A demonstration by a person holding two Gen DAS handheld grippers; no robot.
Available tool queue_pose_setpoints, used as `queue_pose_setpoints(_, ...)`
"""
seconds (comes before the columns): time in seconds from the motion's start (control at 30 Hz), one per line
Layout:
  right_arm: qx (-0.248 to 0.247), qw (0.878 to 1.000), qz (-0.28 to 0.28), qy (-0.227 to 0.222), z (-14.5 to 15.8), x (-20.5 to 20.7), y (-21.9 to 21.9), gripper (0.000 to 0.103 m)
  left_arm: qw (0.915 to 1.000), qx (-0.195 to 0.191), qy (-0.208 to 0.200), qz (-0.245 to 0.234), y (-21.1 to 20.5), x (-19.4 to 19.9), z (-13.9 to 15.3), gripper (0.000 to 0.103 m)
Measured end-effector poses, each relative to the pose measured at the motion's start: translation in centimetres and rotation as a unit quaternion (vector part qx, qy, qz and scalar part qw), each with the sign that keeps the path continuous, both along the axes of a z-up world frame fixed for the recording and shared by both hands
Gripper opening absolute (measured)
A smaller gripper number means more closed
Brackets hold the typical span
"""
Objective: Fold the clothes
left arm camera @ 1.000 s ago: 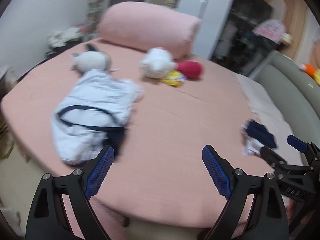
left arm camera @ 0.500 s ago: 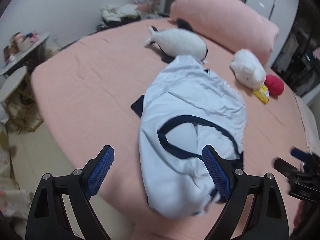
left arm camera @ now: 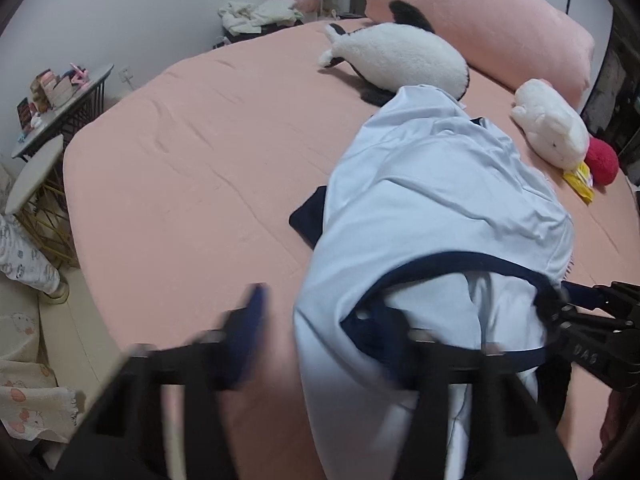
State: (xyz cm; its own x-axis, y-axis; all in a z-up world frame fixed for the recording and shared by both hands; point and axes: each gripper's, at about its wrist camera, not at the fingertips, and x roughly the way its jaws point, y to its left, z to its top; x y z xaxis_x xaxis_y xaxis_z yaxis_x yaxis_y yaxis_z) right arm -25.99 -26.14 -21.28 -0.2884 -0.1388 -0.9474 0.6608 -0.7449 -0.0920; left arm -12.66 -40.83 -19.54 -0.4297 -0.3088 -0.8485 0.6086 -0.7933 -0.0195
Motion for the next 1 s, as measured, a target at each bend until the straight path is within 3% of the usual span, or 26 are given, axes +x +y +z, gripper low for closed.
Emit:
queue_pose_setpoints(0.03, 0.003, 1.0, 0.0, 0.01, 0.2, -0.1, 0.0, 0.022, 1.0, -0.001, -0.003, -0.005, 0.0, -0.3, -0.1, 0.028)
queue_pose_setpoints(0.07, 0.015, 0.999, 0.002, 0.032, 0.5, 0.0, 0.0, 0.017, 0.9999, -0.001, -0.004, -0.01, 0.1, -0.4, -0.1, 0.024)
queue_pose_setpoints(0.17, 0.026, 0.998, -0.001, 0.056, 1.3, -0.2, 0.0, 0.014, 0.9996, -0.003, 0.007, -0.029, 0.7, 0.1, 0.8, 0.017)
queue_pose_setpoints(0.3, 0.026, 0.995, -0.015, 0.097, 3.3, 0.1, 1.3, 0.013, 0.9975, 0.006, 0.04, -0.058, 2.0, 1.4, 3.1, 0.016)
queue_pose_setpoints(0.5, 0.019, 0.988, -0.047, 0.146, 6.6, 0.7, 5.3, 0.013, 0.9868, 0.027, 0.073, -0.142, 6.8, 1.9, 6.1, 0.016)
queue_pose_setpoints(0.83, 0.015, 0.972, -0.148, 0.183, 10.6, 6.3, 19.0, 0.011, 0.9517, 0.082, 0.099, -0.279, 19.4, 3.8, 9.1, 0.013)
queue_pose_setpoints(1.0, 0.013, 0.959, -0.205, 0.193, 12.5, 11.2, 27.7, 0.011, 0.9198, 0.142, 0.089, -0.355, 26.5, 6.1, 8.1, 0.013)
